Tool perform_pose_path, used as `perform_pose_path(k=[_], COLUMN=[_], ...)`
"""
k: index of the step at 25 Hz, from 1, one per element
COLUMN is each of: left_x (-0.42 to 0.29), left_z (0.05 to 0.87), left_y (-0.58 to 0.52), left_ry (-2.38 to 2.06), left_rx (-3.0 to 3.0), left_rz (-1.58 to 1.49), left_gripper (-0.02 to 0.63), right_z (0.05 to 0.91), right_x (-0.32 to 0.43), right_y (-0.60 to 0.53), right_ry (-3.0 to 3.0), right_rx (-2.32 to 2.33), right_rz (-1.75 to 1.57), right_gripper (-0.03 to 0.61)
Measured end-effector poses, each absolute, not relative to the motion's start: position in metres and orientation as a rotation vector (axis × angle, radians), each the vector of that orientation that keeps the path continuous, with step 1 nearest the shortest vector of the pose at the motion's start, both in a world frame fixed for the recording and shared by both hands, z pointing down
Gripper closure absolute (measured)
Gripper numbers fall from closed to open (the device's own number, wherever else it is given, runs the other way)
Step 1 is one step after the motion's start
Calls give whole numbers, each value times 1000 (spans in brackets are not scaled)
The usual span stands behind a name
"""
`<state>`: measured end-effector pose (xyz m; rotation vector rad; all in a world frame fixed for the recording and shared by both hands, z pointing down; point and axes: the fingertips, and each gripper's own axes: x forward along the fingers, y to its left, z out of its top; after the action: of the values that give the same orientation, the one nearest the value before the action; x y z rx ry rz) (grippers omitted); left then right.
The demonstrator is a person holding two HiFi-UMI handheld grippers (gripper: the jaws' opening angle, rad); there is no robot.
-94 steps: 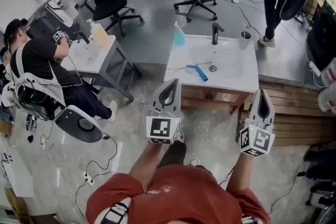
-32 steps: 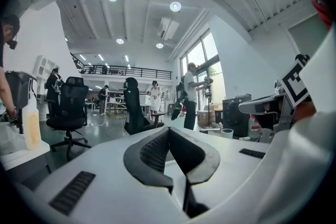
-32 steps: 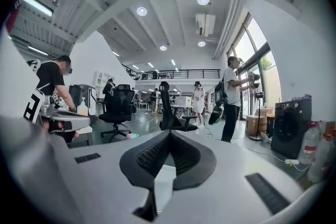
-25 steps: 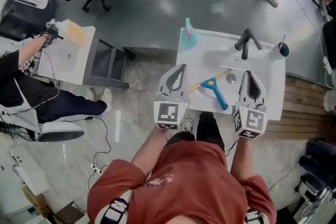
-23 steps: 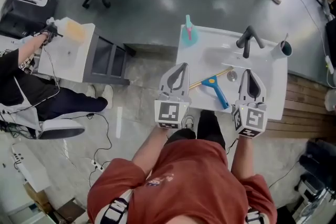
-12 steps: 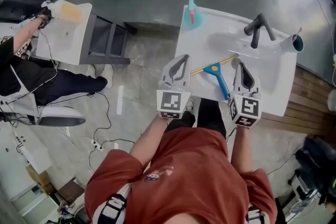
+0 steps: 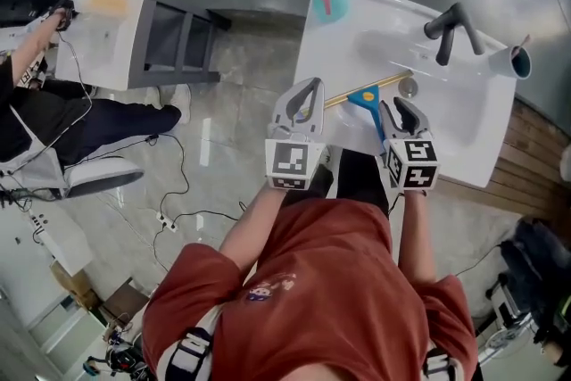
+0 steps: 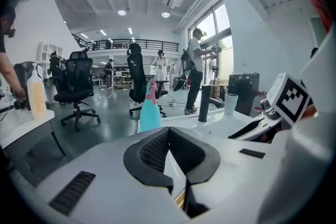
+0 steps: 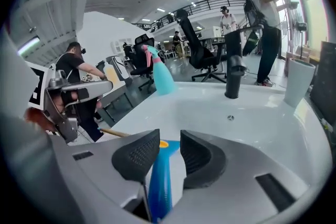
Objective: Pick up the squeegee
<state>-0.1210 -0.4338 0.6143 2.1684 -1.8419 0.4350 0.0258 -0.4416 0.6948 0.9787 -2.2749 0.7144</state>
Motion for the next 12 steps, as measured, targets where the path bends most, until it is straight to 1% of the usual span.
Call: perform_pose_path(k=[5, 12], left_x=[-122, -118], left_z=[627, 639], left_y=[-432, -423], left_ry=[-1821, -1795], left_rx=[2152, 2120], left_rz=[451, 457], left_gripper=[595, 595], right_z=[725, 748], right_x=[18, 13], right_y=[-426, -413], right_ry=[-2213, -2177], right_rx=[829, 746], right_rz=[765, 815], right_gripper=[411, 393])
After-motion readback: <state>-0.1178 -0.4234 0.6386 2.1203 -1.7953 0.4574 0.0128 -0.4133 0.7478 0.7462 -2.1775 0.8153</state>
